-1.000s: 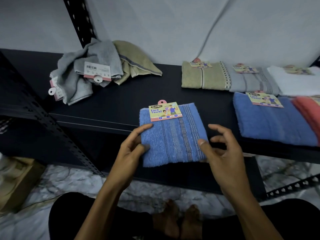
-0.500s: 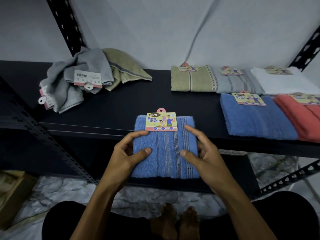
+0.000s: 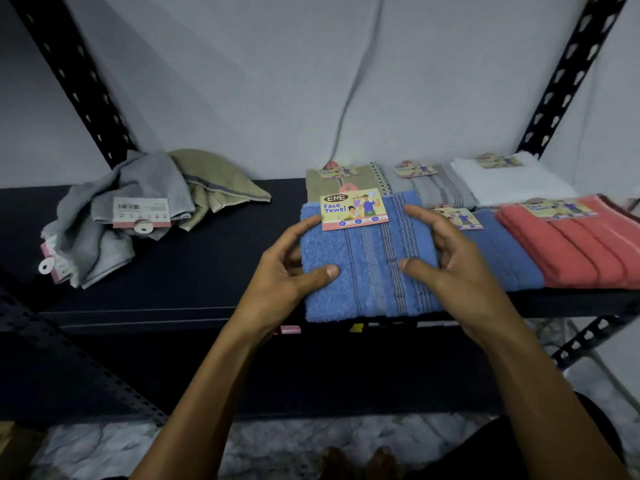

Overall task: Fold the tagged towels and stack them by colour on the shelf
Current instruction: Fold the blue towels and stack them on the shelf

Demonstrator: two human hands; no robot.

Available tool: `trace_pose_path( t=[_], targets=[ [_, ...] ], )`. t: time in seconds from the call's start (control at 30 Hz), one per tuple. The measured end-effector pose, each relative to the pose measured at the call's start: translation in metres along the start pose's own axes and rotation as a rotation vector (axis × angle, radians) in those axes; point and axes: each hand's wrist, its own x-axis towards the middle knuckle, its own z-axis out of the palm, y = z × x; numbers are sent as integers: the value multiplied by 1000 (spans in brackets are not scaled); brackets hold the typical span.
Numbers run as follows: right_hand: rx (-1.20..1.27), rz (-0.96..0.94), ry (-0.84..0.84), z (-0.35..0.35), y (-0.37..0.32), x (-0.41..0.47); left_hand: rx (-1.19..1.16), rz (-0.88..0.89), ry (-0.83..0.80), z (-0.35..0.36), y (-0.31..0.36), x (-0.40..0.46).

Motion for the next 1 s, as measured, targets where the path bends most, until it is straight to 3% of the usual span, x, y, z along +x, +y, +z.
trace_pose_path(
  t=[0.13, 0.33, 0.73, 1.0],
  targets=[
    [-129, -1, 83, -40, -5, 19, -24, -19, -81, 33, 5, 38],
    [-509, 34, 232, -91, -4, 46, -48, -85, -146, 94, 3, 80],
    [-983, 220, 107, -114, -1, 37, 102, -166, -206, 125, -28, 97],
    [-1304, 213, 88, -108, 14, 37, 181, -184, -199, 123, -36, 103]
  ],
)
